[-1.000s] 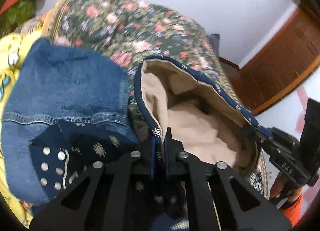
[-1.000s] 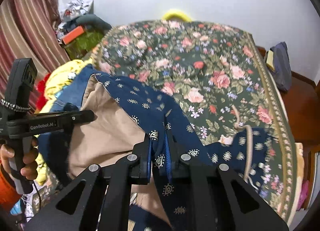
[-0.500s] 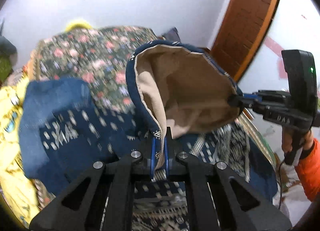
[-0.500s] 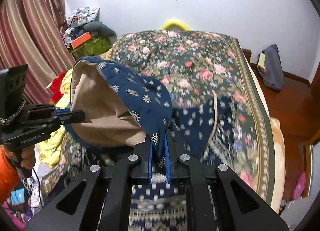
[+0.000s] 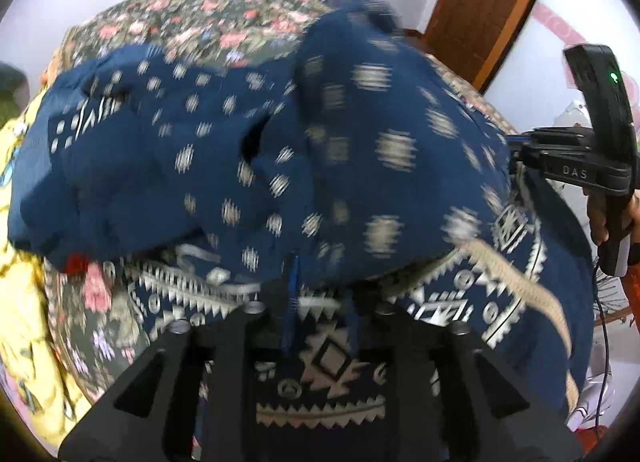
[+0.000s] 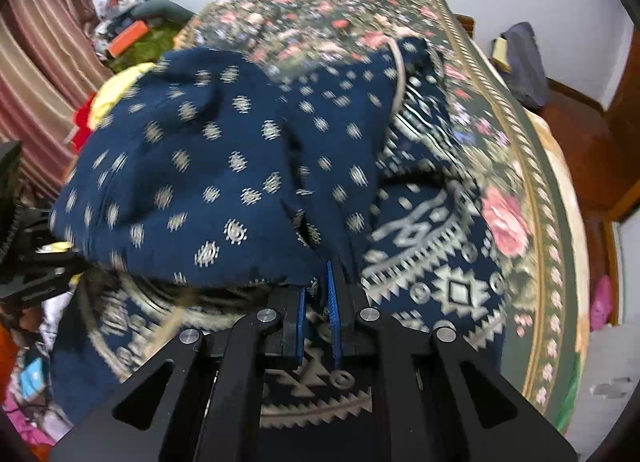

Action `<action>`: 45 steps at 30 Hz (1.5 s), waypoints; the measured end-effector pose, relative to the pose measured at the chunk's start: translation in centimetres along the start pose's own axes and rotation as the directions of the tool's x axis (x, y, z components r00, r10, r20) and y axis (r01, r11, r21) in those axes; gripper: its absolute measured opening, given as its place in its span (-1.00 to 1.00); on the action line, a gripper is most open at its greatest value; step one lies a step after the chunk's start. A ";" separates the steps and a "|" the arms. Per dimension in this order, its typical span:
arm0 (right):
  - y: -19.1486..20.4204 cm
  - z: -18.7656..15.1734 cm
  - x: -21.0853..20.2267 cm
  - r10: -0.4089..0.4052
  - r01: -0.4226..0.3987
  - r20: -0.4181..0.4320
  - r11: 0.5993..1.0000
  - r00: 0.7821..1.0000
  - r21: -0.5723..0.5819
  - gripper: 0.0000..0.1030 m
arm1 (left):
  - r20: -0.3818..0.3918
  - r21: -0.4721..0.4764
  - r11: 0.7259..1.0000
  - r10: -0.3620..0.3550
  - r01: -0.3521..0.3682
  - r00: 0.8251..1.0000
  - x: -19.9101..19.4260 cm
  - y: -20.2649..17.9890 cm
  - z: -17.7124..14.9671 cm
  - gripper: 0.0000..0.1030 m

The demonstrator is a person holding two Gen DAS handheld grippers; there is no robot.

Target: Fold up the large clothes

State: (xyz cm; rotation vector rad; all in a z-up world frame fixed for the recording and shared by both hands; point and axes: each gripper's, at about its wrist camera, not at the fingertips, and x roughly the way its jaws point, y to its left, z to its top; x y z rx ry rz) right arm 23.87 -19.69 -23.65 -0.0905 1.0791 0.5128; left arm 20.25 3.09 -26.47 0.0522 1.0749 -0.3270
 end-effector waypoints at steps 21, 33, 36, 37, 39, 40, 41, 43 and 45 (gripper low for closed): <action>1.8 1.9 -6.7 0.046 -0.042 0.140 0.999 0.989 -0.033 -0.76 | 0.214 -0.087 0.987 0.153 -0.137 0.965 -7.9 2.8 3.4 0.07; 5.2 4.8 -2.8 0.092 -0.079 0.127 0.992 0.988 -0.103 -0.53 | 0.208 -0.006 0.998 0.061 -0.061 0.976 -3.6 -1.8 8.2 0.19; 5.0 3.6 -0.4 0.066 -0.060 0.056 0.992 0.996 -0.109 -0.53 | 0.146 0.023 0.995 0.097 -0.101 0.985 -0.7 -2.2 7.4 0.19; 4.7 3.2 0.5 0.058 -0.055 0.029 0.993 0.998 -0.104 -0.53 | 0.121 0.028 0.994 0.104 -0.108 0.987 0.3 -2.1 7.0 0.19; 4.0 2.3 1.8 0.049 -0.051 -0.021 0.995 0.999 -0.088 -0.53 | 0.079 0.021 0.993 0.110 -0.112 0.991 1.7 -1.6 6.1 0.19; 3.5 1.8 2.4 0.048 -0.052 -0.046 0.996 0.998 -0.079 -0.53 | 0.062 0.014 0.994 0.110 -0.111 0.992 2.3 -1.3 5.7 0.19; 3.0 1.3 2.8 0.048 -0.053 -0.066 0.996 0.997 -0.069 -0.53 | 0.047 0.004 0.994 0.109 -0.109 0.993 2.8 -1.0 5.2 0.19; 2.3 0.6 2.8 0.057 -0.061 -0.079 0.997 0.995 -0.053 -0.53 | 0.032 -0.019 0.994 0.108 -0.108 0.994 3.3 -0.3 4.4 0.19; 2.0 0.1 2.1 0.063 -0.067 -0.068 0.996 0.996 -0.051 -0.53 | 0.034 -0.039 0.994 0.103 -0.102 0.994 3.2 0.1 3.6 0.21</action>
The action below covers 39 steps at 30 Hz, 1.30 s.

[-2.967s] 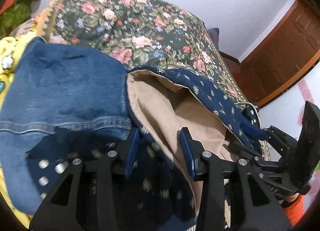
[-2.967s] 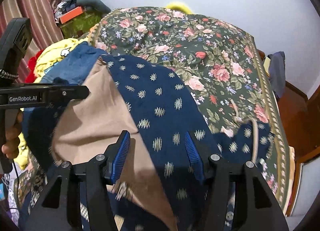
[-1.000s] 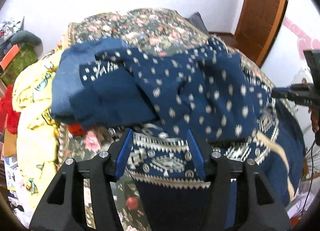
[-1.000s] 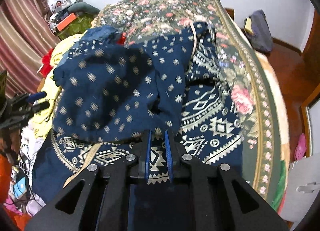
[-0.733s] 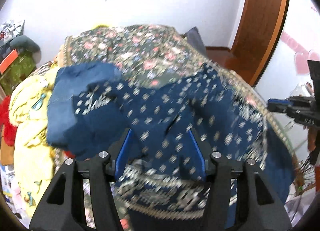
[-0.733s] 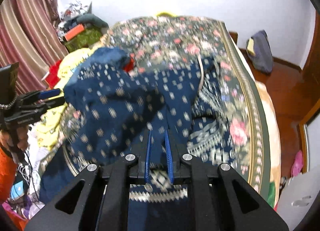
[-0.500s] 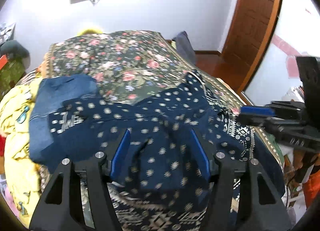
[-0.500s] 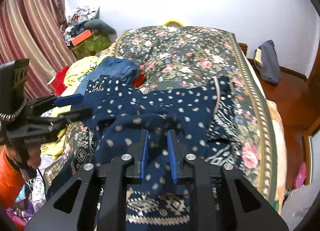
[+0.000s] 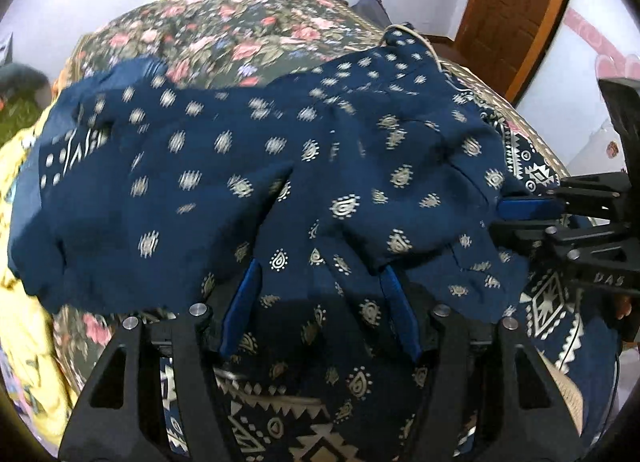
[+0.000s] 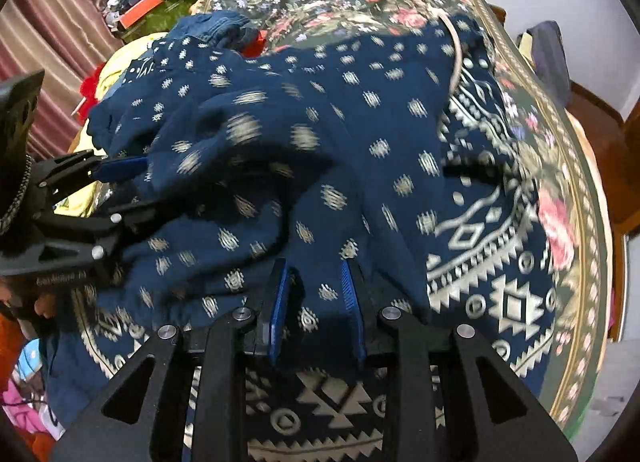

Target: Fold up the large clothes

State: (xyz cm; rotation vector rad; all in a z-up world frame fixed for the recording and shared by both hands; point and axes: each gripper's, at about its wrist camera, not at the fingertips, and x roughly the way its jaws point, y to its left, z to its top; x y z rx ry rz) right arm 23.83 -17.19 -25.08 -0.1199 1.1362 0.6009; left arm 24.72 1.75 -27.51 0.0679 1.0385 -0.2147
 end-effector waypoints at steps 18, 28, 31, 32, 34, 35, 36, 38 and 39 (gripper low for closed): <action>-2.4 -0.8 -4.4 -0.092 0.090 0.066 0.995 0.994 0.043 -0.03 | 0.124 -0.176 0.984 0.062 -0.040 0.990 -8.8 6.6 -4.1 0.59; -5.4 2.0 -6.1 -0.114 0.087 0.176 0.984 0.978 0.158 0.37 | 0.179 -0.510 0.858 0.038 0.059 0.983 -8.2 16.8 -5.1 0.91; -6.8 2.9 -5.2 -0.096 0.061 0.165 0.978 0.982 0.202 0.37 | 0.157 -0.579 0.806 -0.043 0.127 0.987 -5.4 18.7 -5.7 0.91; -7.4 3.3 -4.8 -0.086 0.050 0.161 0.975 0.983 0.216 0.37 | 0.155 -0.595 0.789 -0.070 0.150 0.985 -4.4 19.0 -5.8 0.90; -8.3 3.9 -3.9 -0.066 0.029 0.148 0.971 0.987 0.239 0.37 | 0.149 -0.612 0.771 -0.105 0.175 0.983 -2.6 19.3 -5.8 0.90; -8.9 4.3 -3.2 -0.056 0.019 0.136 0.967 0.989 0.255 0.37 | 0.148 -0.613 0.768 -0.116 0.184 0.982 -2.0 19.3 -5.7 0.90; -9.2 4.7 -2.8 -0.052 0.017 0.128 0.965 0.990 0.263 0.37 | 0.143 -0.618 0.763 -0.126 0.188 0.982 -1.1 19.5 -5.4 0.90; -10.0 5.3 -1.5 -0.051 0.019 0.110 0.962 0.993 0.274 0.37 | 0.145 -0.625 0.753 -0.143 0.203 0.979 0.2 19.7 -4.8 0.90; -10.3 5.6 -1.1 -0.049 0.018 0.104 0.961 0.993 0.277 0.37 | 0.151 -0.626 0.750 -0.150 0.212 0.977 0.5 19.8 -4.5 0.90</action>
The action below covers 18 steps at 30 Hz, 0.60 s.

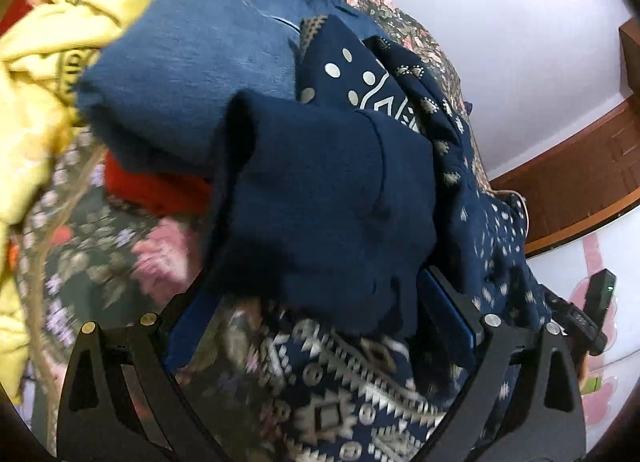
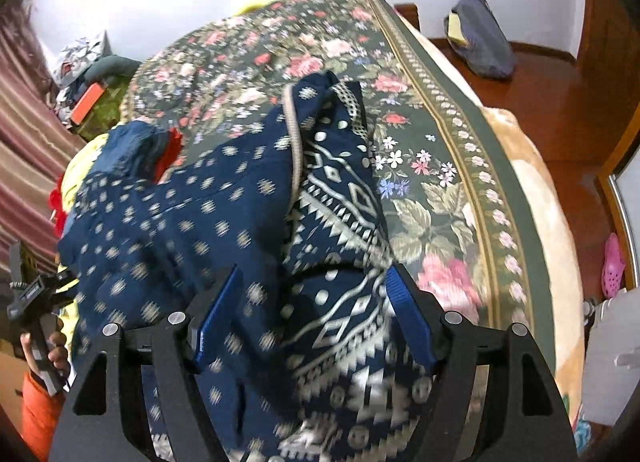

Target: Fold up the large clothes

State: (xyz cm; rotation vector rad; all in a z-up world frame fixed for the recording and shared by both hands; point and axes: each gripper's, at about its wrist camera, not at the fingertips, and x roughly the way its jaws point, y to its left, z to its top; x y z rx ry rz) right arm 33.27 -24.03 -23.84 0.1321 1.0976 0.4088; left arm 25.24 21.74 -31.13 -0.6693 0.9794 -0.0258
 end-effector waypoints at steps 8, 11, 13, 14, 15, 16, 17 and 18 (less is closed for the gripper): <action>-1.2 4.3 4.4 0.036 -0.035 -0.011 0.998 0.999 0.048 0.37 | 0.008 0.020 0.998 -0.058 0.058 0.998 2.2 -1.4 1.7 0.58; -1.1 5.2 5.4 0.090 -0.088 -0.019 0.994 0.996 0.064 0.43 | -0.006 0.015 0.996 -0.087 0.087 0.996 3.0 -1.6 1.9 0.38; -0.7 5.5 5.9 0.095 -0.094 -0.014 0.994 0.995 0.061 0.49 | -0.006 0.007 0.993 -0.115 0.115 0.993 3.1 -1.8 1.6 0.20; -0.6 5.6 6.0 0.094 -0.093 -0.011 0.994 0.996 0.054 0.49 | -0.007 0.003 0.992 -0.126 0.126 0.992 3.0 -2.0 1.5 0.06; -0.4 5.8 6.2 0.091 -0.091 -0.007 0.995 0.996 0.046 0.49 | -0.010 0.001 0.992 -0.128 0.128 0.992 2.8 -2.1 1.3 -0.09; -0.3 5.7 6.2 0.085 -0.085 -0.005 0.996 0.996 0.041 0.45 | -0.013 0.002 0.992 -0.129 0.129 0.992 2.7 -2.4 1.0 -0.18; -0.1 5.6 6.2 0.083 -0.083 0.001 0.996 0.997 0.035 0.37 | -0.015 0.010 0.992 -0.124 0.124 0.992 2.4 -2.7 0.7 -0.38; 0.0 5.6 6.2 0.086 -0.086 0.003 0.996 0.996 0.028 0.29 | -0.017 0.021 0.993 -0.116 0.116 0.993 2.1 -3.0 0.5 -0.53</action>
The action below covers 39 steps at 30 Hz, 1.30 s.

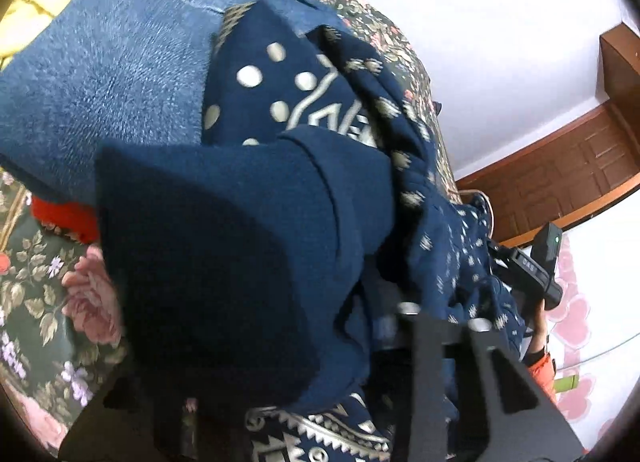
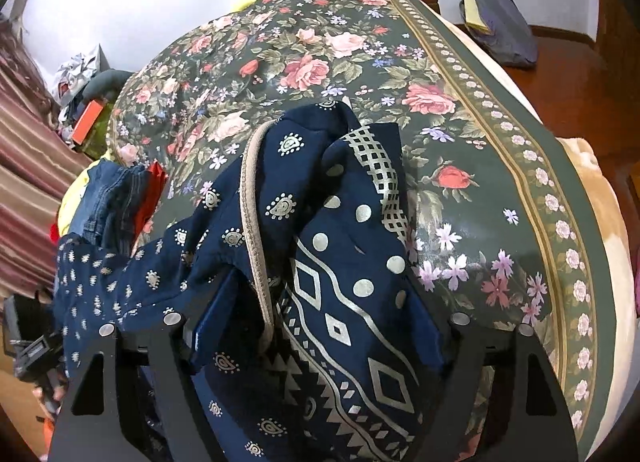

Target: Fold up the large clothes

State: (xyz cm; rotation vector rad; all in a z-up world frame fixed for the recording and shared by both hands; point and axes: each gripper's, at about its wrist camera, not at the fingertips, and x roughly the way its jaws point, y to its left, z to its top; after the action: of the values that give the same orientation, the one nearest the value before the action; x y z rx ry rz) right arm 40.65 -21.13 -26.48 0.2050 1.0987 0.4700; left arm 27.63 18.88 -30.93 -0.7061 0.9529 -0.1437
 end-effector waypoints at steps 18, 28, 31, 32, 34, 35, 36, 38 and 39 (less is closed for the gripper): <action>4.6 2.0 -9.6 0.057 -0.027 0.223 0.991 0.973 -0.132 -0.64 | 0.326 0.521 0.784 0.183 -0.337 0.928 -5.7 -18.2 2.6 -0.85; 2.7 7.0 -6.3 -0.042 0.058 0.208 0.996 0.977 -0.072 -0.64 | 0.266 0.512 0.765 0.292 -0.392 0.918 1.5 -16.2 10.4 -0.82; 2.2 7.4 -2.7 -0.103 0.116 0.157 0.990 0.982 -0.076 -0.64 | 0.188 0.470 0.790 0.346 -0.394 0.919 5.4 -13.0 12.2 -0.79; 1.7 7.5 -1.5 -0.136 0.148 0.145 0.987 0.980 -0.070 -0.64 | 0.174 0.452 0.797 0.360 -0.400 0.916 6.2 -12.0 12.6 -0.77; 0.2 7.6 0.3 -0.160 0.165 0.109 0.986 0.981 -0.040 -0.63 | 0.158 0.428 0.805 0.380 -0.410 0.911 7.1 -10.1 12.8 -0.66; -0.7 7.6 1.2 -0.157 0.159 0.088 0.987 0.984 -0.019 -0.61 | 0.149 0.417 0.813 0.380 -0.407 0.913 7.5 -9.3 12.9 -0.55; -1.4 7.5 1.6 -0.152 0.153 0.077 0.988 0.985 -0.006 -0.60 | 0.144 0.407 0.820 0.378 -0.403 0.915 7.6 -8.7 12.9 -0.41; -2.4 7.1 2.3 -0.145 0.144 0.071 0.989 0.987 0.009 -0.46 | 0.148 0.392 0.831 0.366 -0.394 0.919 7.4 -7.8 12.8 -0.24; -2.5 7.1 2.2 -0.147 0.147 0.075 0.989 0.986 0.010 -0.41 | 0.152 0.391 0.832 0.362 -0.392 0.920 7.2 -7.7 12.7 -0.13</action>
State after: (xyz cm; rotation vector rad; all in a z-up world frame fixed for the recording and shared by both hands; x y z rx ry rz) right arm 48.44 -21.79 -26.01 0.1431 1.0330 0.3251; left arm 43.32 16.26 -26.46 -0.1179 0.9358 0.0312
